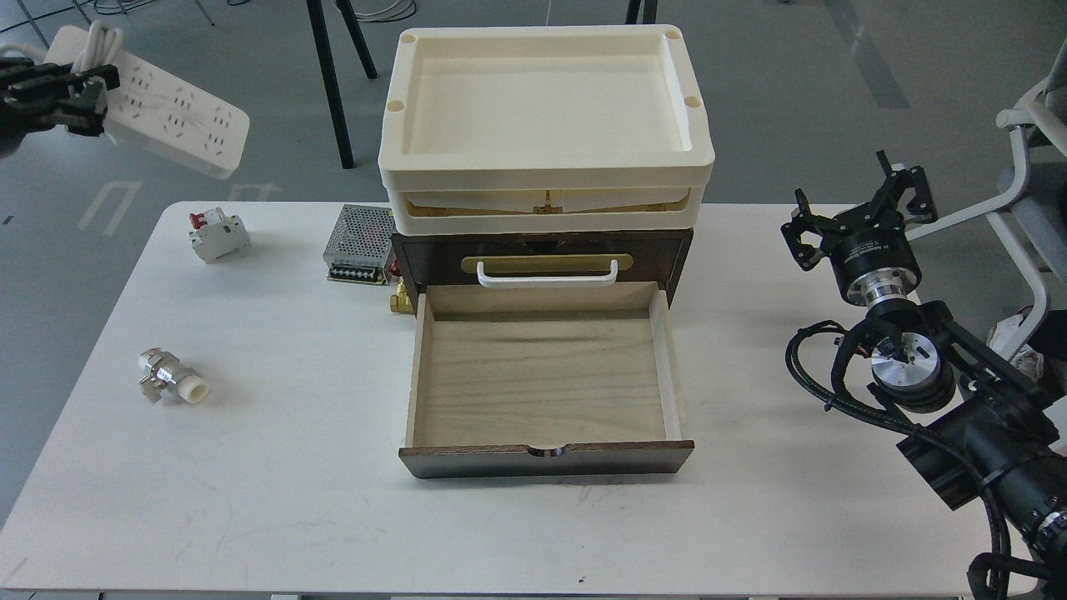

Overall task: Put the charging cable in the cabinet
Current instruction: 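Raise the power strip with the left gripper up over the cabinet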

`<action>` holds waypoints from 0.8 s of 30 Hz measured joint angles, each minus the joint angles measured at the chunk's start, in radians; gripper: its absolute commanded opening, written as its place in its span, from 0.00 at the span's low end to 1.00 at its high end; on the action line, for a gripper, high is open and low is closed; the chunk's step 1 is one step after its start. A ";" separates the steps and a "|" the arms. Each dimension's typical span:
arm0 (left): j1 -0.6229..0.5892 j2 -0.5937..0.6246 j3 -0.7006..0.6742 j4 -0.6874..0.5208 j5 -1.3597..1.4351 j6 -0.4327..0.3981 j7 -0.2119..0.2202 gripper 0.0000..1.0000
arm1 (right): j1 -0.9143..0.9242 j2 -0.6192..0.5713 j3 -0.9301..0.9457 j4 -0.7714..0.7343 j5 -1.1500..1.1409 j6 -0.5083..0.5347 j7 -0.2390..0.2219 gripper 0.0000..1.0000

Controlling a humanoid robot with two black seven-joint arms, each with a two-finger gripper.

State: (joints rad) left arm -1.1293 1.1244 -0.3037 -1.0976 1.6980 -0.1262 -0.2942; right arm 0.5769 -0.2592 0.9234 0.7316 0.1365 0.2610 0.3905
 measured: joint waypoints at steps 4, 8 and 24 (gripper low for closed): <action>-0.121 0.022 -0.003 -0.160 0.000 -0.070 0.035 0.01 | 0.000 0.000 0.000 -0.001 0.000 0.000 0.000 1.00; -0.228 -0.003 -0.019 -0.288 -0.008 -0.196 0.067 0.01 | 0.002 0.000 0.000 -0.002 0.000 0.000 -0.001 1.00; -0.215 -0.511 -0.090 -0.479 -0.240 -0.362 0.152 0.00 | 0.002 0.000 0.000 -0.002 0.000 0.000 0.001 1.00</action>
State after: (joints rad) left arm -1.3447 0.6138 -0.3934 -1.5771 1.4577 -0.4887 -0.1421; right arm 0.5791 -0.2592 0.9234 0.7301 0.1365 0.2611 0.3913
